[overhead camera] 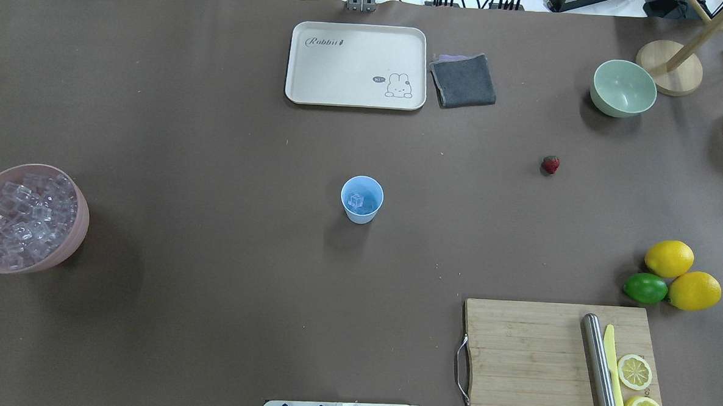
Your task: Put ice and strawberries in cup
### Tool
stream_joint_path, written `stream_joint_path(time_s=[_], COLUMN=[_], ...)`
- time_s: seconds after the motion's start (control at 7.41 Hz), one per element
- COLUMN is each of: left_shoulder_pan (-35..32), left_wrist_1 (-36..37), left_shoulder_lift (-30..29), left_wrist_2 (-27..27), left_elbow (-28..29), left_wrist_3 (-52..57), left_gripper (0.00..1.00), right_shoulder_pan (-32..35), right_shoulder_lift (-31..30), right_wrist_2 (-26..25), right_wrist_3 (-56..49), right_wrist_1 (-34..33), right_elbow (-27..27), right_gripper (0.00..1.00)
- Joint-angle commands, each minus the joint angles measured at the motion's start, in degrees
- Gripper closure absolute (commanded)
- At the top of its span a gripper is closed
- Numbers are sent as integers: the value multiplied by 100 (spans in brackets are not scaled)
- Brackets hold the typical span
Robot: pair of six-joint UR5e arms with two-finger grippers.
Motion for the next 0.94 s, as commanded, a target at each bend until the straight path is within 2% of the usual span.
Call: stream_joint_path(time_s=[0.0,0.13,0.54,0.67,0.81], left_shoulder_pan=[-781,-809,-809,-809,-818], left_wrist_1=[37,-6,-24,-24,-24], left_shoulder_lift=[272,386,528,537,563], left_wrist_2=[-568,-659,-695,-695,-695], left_elbow=[889,893,867,875,867], left_wrist_3=[1070,1071,1071,1071,1071], left_gripper=[0,0,0,0,0], right_shoulder_pan=[-279,-673,-2271,-2711,-3081], right_shoulder_lift=[351,710,1625,1724,1768], right_wrist_2=[-28,-177,-1097,-1458,-1661], right_wrist_3=[398,1046,2954,3630,4072], right_wrist_1=[0,0,61,784,1922], right_elbow=[12,-22,-259,-608,-1299], right_gripper=[0,0,0,1,1])
